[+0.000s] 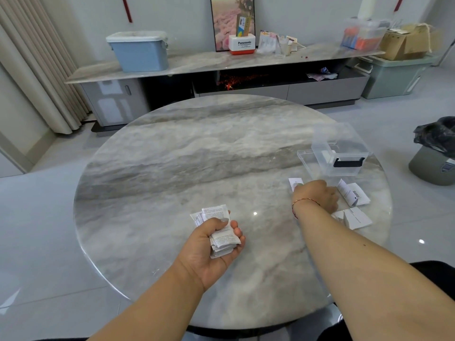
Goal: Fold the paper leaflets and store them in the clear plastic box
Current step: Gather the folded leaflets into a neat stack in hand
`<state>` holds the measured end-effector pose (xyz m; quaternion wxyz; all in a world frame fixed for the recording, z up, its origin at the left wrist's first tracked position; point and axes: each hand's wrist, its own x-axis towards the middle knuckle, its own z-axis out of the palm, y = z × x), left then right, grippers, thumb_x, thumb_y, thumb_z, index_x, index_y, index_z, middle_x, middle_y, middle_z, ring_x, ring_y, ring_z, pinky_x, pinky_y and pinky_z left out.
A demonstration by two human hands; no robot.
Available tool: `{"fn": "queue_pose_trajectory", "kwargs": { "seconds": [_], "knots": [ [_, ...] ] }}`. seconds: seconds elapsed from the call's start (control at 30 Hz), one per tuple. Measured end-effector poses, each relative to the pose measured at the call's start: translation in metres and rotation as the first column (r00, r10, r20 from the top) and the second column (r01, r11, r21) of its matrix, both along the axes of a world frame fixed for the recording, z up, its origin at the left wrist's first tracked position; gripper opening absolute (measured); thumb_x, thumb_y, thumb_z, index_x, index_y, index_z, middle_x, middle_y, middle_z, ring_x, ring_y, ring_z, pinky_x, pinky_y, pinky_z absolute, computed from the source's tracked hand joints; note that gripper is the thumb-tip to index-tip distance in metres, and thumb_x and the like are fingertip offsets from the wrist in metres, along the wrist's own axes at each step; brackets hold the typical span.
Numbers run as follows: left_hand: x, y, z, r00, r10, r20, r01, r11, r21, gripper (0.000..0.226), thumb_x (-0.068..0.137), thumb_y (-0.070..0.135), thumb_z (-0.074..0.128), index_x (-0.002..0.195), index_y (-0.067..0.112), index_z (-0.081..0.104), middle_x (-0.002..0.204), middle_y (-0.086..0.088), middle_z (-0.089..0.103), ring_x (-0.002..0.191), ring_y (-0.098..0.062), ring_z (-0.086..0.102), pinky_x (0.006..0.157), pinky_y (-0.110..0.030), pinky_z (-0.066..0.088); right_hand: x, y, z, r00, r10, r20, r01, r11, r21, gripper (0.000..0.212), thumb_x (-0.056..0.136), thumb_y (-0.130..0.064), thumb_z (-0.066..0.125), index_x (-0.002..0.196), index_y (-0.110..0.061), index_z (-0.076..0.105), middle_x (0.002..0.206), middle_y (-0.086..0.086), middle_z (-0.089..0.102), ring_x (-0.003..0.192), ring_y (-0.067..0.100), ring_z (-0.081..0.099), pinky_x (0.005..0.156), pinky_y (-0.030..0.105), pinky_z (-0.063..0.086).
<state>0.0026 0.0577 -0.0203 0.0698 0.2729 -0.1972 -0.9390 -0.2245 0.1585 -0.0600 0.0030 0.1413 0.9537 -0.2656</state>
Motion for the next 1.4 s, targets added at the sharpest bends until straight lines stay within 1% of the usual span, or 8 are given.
{"fn": "queue_pose_trajectory", "kwargs": {
  "seconds": [0.23, 0.33, 0.5, 0.7, 0.9, 1.03, 1.23, 1.4],
  "knots": [
    [-0.009, 0.0, -0.002, 1.0, -0.006, -0.015, 0.005, 1.0, -0.009, 0.037, 0.069, 0.0, 0.055, 0.105, 0.007, 0.053, 0.076, -0.013, 0.059, 0.064, -0.023, 0.055, 0.062, -0.032, 0.054, 0.001, -0.008, 0.007, 0.989, 0.141, -0.034, -0.144, 0.984, -0.108, 0.021, 0.087, -0.02, 0.059, 0.101, -0.005, 0.06, 0.109, 0.016, 0.064, 0.102, 0.034, 0.058, 0.077, 0.032, 0.043],
    [-0.016, 0.001, -0.003, 1.0, 0.027, -0.013, -0.027, 0.999, -0.038, 0.039, 0.069, 0.002, 0.06, 0.107, 0.007, 0.054, 0.076, -0.012, 0.06, 0.063, -0.023, 0.057, 0.06, -0.032, 0.055, 0.02, -0.008, 0.025, 0.938, 0.239, -0.252, -0.301, 0.92, -0.25, 0.009, 0.087, -0.01, 0.057, 0.09, -0.007, 0.065, 0.092, 0.011, 0.068, 0.082, 0.027, 0.06, 0.064, 0.024, 0.035],
    [-0.026, 0.005, -0.006, 0.995, 0.092, -0.039, -0.098, 0.98, -0.173, 0.041, 0.069, 0.023, 0.069, 0.103, 0.004, 0.055, 0.079, -0.013, 0.064, 0.068, -0.023, 0.062, 0.067, -0.035, 0.057, 0.099, -0.014, 0.053, 0.693, 0.363, -0.623, -0.599, 0.771, -0.216, 0.013, 0.078, -0.004, 0.064, 0.069, -0.011, 0.069, 0.072, 0.006, 0.062, 0.061, 0.007, 0.047, 0.055, 0.015, 0.028],
    [-0.029, 0.017, -0.003, 0.99, -0.052, -0.128, 0.004, 0.937, -0.35, 0.038, 0.074, 0.038, 0.059, 0.092, 0.004, 0.062, 0.086, -0.015, 0.068, 0.082, -0.025, 0.067, 0.079, -0.035, 0.054, 0.148, -0.004, 0.053, 0.606, 0.597, -0.526, -0.755, 0.641, -0.141, 0.018, 0.082, -0.017, 0.063, 0.067, -0.01, 0.069, 0.072, 0.004, 0.055, 0.065, 0.018, 0.055, 0.058, 0.024, 0.04],
    [-0.024, 0.023, 0.004, 0.987, -0.119, -0.108, 0.077, 0.939, -0.335, 0.03, 0.076, 0.033, 0.063, 0.081, 0.003, 0.06, 0.067, -0.012, 0.064, 0.066, -0.022, 0.067, 0.064, -0.031, 0.057, 0.158, 0.02, 0.065, 0.476, 0.761, -0.44, -0.877, 0.448, -0.174, 0.034, 0.076, -0.033, 0.04, 0.068, -0.009, 0.063, 0.077, -0.001, 0.05, 0.074, 0.013, 0.048, 0.067, 0.025, 0.04],
    [-0.024, 0.025, -0.001, 0.976, -0.185, -0.112, 0.15, 0.951, -0.27, 0.031, 0.076, 0.031, 0.074, 0.087, 0.004, 0.064, 0.087, -0.018, 0.063, 0.085, -0.029, 0.065, 0.085, -0.041, 0.052, 0.156, 0.04, 0.065, 0.319, 0.866, -0.385, -0.907, 0.397, 0.143, 0.049, 0.074, -0.044, 0.029, 0.095, -0.019, 0.066, 0.082, -0.01, 0.037, 0.084, 0.013, 0.038, 0.076, 0.023, 0.033],
    [-0.029, 0.044, -0.001, 0.969, -0.222, -0.107, 0.196, 0.958, -0.21, 0.018, 0.077, 0.024, 0.066, 0.083, 0.007, 0.064, 0.083, -0.014, 0.064, 0.077, -0.026, 0.066, 0.072, -0.035, 0.057, 0.159, 0.063, 0.068, 0.379, 0.89, -0.253, -0.924, 0.349, -0.156, 0.032, 0.076, -0.051, 0.028, 0.081, -0.032, 0.052, 0.079, -0.014, 0.033, 0.091, 0.011, 0.037, 0.083, 0.023, 0.036],
    [-0.037, 0.052, 0.002, 0.975, -0.203, -0.095, 0.196, 0.978, -0.073, 0.035, 0.072, 0.016, 0.068, 0.103, 0.01, 0.053, 0.077, -0.01, 0.057, 0.062, -0.021, 0.057, 0.06, -0.031, 0.055, 0.098, 0.107, 0.047, 0.902, 0.291, -0.318, -0.388, 0.869, -0.307, 0.019, 0.084, -0.027, 0.057, 0.1, -0.018, 0.062, 0.085, -0.004, 0.057, 0.081, 0.014, 0.055, 0.069, 0.025, 0.039]
  ]
}}
